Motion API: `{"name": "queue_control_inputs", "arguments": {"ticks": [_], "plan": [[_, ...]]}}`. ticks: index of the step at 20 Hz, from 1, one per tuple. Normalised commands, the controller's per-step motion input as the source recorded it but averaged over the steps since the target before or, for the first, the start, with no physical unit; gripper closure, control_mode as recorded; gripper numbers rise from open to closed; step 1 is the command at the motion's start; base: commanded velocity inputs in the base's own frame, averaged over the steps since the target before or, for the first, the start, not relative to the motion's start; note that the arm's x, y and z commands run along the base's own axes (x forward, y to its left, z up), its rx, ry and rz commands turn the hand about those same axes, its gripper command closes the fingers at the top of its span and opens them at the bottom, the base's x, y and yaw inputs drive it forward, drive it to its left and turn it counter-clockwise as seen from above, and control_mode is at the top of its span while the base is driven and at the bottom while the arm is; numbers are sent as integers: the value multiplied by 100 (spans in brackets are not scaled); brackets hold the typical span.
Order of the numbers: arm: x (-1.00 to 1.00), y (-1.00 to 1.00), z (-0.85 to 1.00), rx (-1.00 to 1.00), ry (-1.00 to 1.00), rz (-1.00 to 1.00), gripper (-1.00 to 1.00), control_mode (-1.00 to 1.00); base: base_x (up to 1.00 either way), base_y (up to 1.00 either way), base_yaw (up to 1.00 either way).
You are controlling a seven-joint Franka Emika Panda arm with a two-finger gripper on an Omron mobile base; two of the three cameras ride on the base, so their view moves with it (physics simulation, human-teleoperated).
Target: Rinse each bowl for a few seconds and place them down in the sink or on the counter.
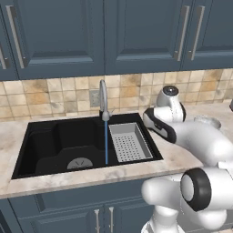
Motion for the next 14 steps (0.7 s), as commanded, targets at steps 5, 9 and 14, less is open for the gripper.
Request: {"name": "queue_control_inputs", "arguments": {"ticks": [5, 9, 14], "plan": [[-15, 13, 25, -6, 6, 19, 100, -100, 0, 0, 0], [-15, 9, 18, -4, 7, 19, 100, -100, 0, 0, 0], [-18, 4, 7, -1, 6, 18, 100, -100, 0, 0, 0]]}}
